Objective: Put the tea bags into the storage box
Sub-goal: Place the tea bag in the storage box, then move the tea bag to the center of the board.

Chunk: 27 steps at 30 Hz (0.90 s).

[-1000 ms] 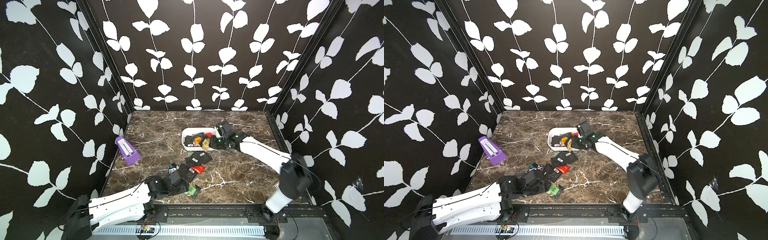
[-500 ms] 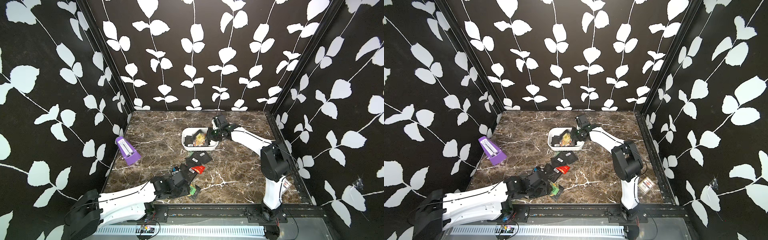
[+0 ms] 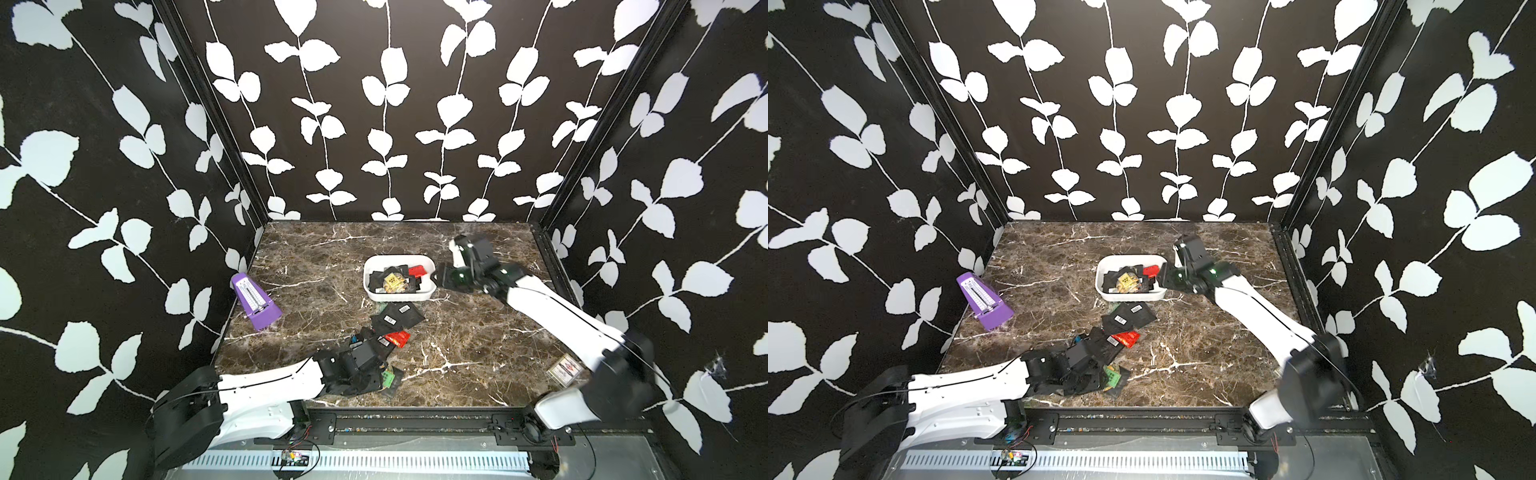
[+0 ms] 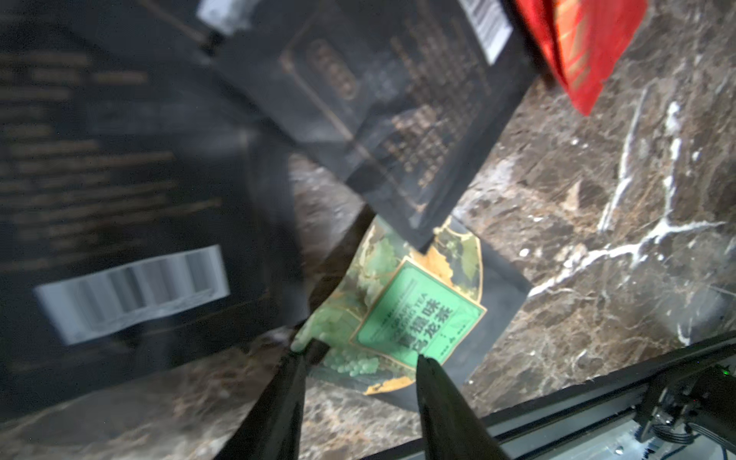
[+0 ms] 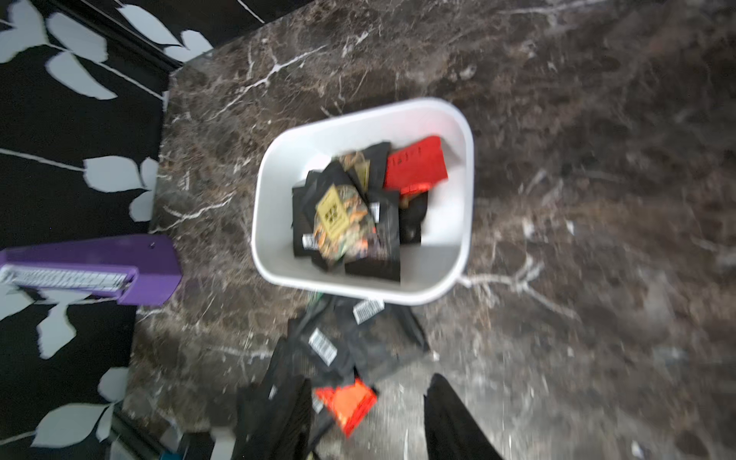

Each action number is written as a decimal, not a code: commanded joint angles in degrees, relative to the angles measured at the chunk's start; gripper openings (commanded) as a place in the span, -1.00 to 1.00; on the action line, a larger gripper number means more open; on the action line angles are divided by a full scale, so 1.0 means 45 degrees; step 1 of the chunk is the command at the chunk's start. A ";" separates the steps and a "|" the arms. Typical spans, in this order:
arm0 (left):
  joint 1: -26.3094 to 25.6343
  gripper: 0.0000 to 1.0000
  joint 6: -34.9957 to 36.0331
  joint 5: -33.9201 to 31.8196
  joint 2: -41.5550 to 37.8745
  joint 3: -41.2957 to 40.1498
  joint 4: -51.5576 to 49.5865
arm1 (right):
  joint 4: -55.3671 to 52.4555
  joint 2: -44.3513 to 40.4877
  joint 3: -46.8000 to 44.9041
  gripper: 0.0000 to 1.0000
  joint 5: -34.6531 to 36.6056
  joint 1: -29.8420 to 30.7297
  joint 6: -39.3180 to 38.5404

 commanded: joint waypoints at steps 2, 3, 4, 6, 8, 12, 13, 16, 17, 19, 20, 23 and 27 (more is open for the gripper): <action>0.0005 -0.07 0.0203 0.0219 0.0523 0.0320 0.0440 | 0.0219 -0.1725 -0.2901 -0.04 0.0208 0.0945 0.1552; -0.0023 -0.08 0.0219 0.0256 0.0693 0.0394 0.0526 | 0.0327 -0.2171 -0.3477 -0.04 0.0310 0.1241 0.1919; -0.0061 -0.10 0.0231 0.0293 0.0850 0.0474 0.0608 | 0.0317 -0.2592 -0.3989 -0.04 0.0498 0.1584 0.2286; -0.0182 -0.10 0.0236 0.0330 0.1144 0.0678 0.0839 | 0.0390 -0.3222 -0.4843 -0.04 0.0859 0.2240 0.3006; -0.0357 -0.10 0.0263 0.0363 0.1536 0.0939 0.1059 | 0.0678 -0.3699 -0.5624 -0.04 0.1088 0.2893 0.3740; -0.0563 -0.14 0.0343 0.0671 0.2401 0.1515 0.1519 | 0.1084 -0.4127 -0.6759 -0.05 0.1460 0.3847 0.4704; -0.0596 -0.15 0.0406 0.0665 0.2440 0.1638 0.1466 | 0.1112 -0.4137 -0.6887 -0.05 0.1528 0.3989 0.4816; -0.0638 -0.15 0.0490 0.0258 0.1987 0.1786 0.0846 | 0.1231 -0.4016 -0.7033 -0.05 0.1572 0.4288 0.4942; -0.0638 -0.15 0.0511 0.0053 0.1741 0.1774 0.0527 | 0.1327 -0.3931 -0.7025 -0.05 0.1534 0.4337 0.4947; -0.0628 -0.16 0.0548 -0.0475 0.0949 0.1775 -0.0373 | 0.1492 -0.3659 -0.6885 -0.05 0.1424 0.4411 0.4855; -0.0628 -0.17 0.0551 -0.0723 0.0616 0.1771 -0.0758 | 0.1551 -0.3515 -0.6801 -0.06 0.1426 0.4430 0.4822; -0.0638 -0.24 0.0462 -0.1388 -0.0517 0.1600 -0.1324 | 0.1997 -0.3000 -0.6470 -0.07 0.1273 0.4566 0.4685; -0.0614 -0.47 0.0316 -0.1744 -0.1084 0.1187 -0.0394 | 0.2573 -0.2031 -0.5995 -0.09 0.1069 0.4818 0.4613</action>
